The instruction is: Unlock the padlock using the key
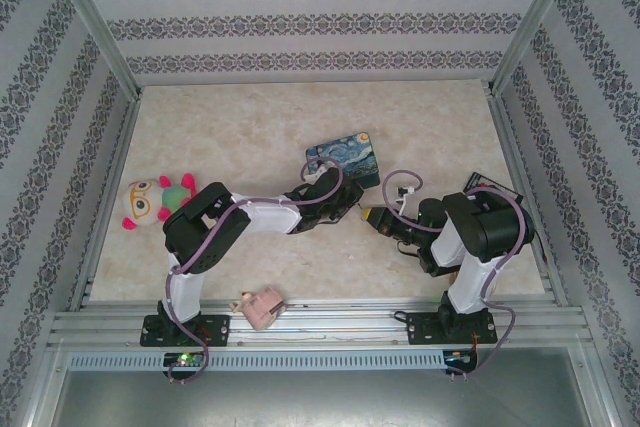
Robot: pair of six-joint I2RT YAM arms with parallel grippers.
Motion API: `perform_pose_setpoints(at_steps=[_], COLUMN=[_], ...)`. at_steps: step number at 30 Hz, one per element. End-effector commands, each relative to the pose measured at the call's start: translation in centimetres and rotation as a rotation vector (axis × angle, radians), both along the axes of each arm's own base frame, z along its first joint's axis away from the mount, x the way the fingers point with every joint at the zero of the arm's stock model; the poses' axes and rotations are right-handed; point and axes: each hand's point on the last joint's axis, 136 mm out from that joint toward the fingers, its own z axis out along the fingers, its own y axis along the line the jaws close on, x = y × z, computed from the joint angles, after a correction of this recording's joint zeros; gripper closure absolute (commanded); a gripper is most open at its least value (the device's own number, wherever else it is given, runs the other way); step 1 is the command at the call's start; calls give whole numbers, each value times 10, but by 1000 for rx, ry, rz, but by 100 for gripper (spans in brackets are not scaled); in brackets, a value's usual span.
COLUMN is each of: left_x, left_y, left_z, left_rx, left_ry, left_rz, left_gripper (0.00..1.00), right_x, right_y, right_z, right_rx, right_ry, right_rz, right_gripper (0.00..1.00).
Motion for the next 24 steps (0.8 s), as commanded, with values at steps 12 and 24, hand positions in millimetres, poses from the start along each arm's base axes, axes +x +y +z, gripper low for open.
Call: perform_pose_setpoints(at_steps=[12, 24], left_x=[-16, -16], left_y=[3, 3], left_z=[-30, -29], left_rx=[-25, -33], left_ry=[150, 144], left_rz=[-1, -4], left_gripper=[93, 93], right_x=[9, -3], right_y=[-1, -4], right_z=[17, 8], right_rx=[15, -1], right_ry=[-78, -54], right_rz=[14, 16], right_gripper=[100, 100])
